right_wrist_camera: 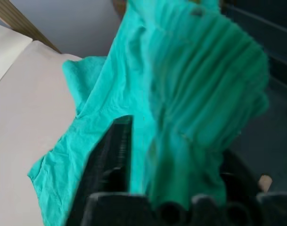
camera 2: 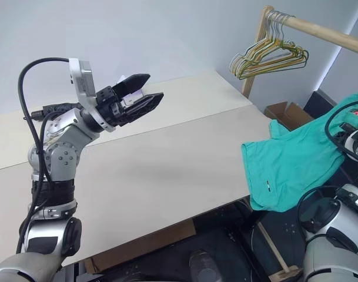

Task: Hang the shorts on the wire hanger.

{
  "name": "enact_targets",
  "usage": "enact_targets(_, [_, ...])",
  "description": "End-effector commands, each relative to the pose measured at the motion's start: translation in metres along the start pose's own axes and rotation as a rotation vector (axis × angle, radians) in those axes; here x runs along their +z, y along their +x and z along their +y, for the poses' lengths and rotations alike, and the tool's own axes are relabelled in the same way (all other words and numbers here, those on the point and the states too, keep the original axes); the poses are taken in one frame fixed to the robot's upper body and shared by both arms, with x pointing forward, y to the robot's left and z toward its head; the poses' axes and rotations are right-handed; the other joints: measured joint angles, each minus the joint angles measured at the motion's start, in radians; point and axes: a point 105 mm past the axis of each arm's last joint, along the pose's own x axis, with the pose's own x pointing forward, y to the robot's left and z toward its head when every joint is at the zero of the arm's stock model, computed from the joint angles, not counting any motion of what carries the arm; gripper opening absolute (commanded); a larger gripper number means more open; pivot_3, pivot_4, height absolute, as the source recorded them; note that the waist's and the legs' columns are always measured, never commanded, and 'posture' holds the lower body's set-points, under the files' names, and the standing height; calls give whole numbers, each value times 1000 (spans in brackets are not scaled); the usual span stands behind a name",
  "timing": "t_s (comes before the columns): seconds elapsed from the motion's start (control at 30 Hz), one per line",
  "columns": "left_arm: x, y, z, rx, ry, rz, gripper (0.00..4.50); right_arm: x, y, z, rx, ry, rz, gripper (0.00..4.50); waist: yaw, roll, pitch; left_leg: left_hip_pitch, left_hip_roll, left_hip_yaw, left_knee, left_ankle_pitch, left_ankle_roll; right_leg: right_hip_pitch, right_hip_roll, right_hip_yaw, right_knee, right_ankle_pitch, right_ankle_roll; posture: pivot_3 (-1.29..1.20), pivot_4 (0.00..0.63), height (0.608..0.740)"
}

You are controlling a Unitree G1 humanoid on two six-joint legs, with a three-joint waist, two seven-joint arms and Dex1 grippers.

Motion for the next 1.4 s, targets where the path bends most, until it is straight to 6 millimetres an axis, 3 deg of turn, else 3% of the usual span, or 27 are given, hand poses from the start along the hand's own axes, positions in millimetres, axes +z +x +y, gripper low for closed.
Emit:
enact_targets(0.03, [13,1,-3,-5,70,-18,4500,21,-14,8,-22,-77,-135,3184,1,0,0,0,0,0,0,0,0,0,0,0,0,0,0,-251,5,740])
enact_targets(0.17, [14,-1,1,16,88,-10,4500,22,-27,21,-65,-247,-265,4474,4,0,0,0,0,0,0,0,0,0,0,0,-1,0,0,-248,7,740])
enact_targets(0.3, [10,-7,4,31,112,22,4500,18,-42,38,-145,-349,-494,4474,-1,0,0,0,0,-1,-1,0,0,0,0,0,0,-3,5,-247,10,740])
enact_targets(0.53, [-6,-21,13,96,123,79,4500,0,-68,46,-407,-571,-942,4474,13,0,0,0,0,-1,-2,0,0,-1,0,0,-1,-3,4,-245,8,740])
enact_targets(0.67, [-8,-28,16,131,135,88,4500,-16,-82,65,-404,-778,-1201,4474,25,0,0,0,-2,0,-2,0,-1,-2,-1,2,-1,-2,4,-231,0,740])
enact_targets(0.73, [-11,-35,17,164,150,99,4500,-28,-83,86,-238,-832,-1253,4474,25,0,0,1,-1,1,-2,0,-1,-1,-1,2,-1,-2,4,-212,0,740])
enact_targets(0.8, [-15,-44,17,181,179,122,4500,-44,-78,111,56,-828,-1184,4474,21,0,0,2,-1,1,-3,0,-1,-1,-1,3,-1,-3,5,-203,0,740])
enact_targets(0.9, [-30,-67,13,180,270,245,4500,-65,-73,151,542,-803,-972,4474,22,-1,0,4,0,1,-4,0,-1,1,0,3,-1,-2,4,-161,0,740])
enact_targets(1.0, [-40,-83,11,183,309,320,4500,-74,-76,172,816,-829,-872,4474,45,-1,0,6,0,0,-4,0,-1,3,0,3,-1,-2,4,-95,0,740])
enact_targets(1.1, [-43,-101,8,207,334,383,4500,-91,-90,196,1217,-847,-660,4474,75,-3,1,6,0,0,-4,0,-1,4,0,1,-3,-2,4,-48,0,740])
enact_targets(1.23, [-43,-112,1,234,340,407,4500,-102,-93,212,1451,-905,-478,4474,138,-5,2,6,1,0,-4,0,-1,4,0,0,-4,-1,3,-6,4,740])
enact_targets(1.4, [-47,-120,-5,242,352,443,4500,-105,-89,220,1513,-972,-433,4474,218,-6,2,5,1,1,-4,0,-1,3,-1,-1,-5,1,-1,15,11,740])
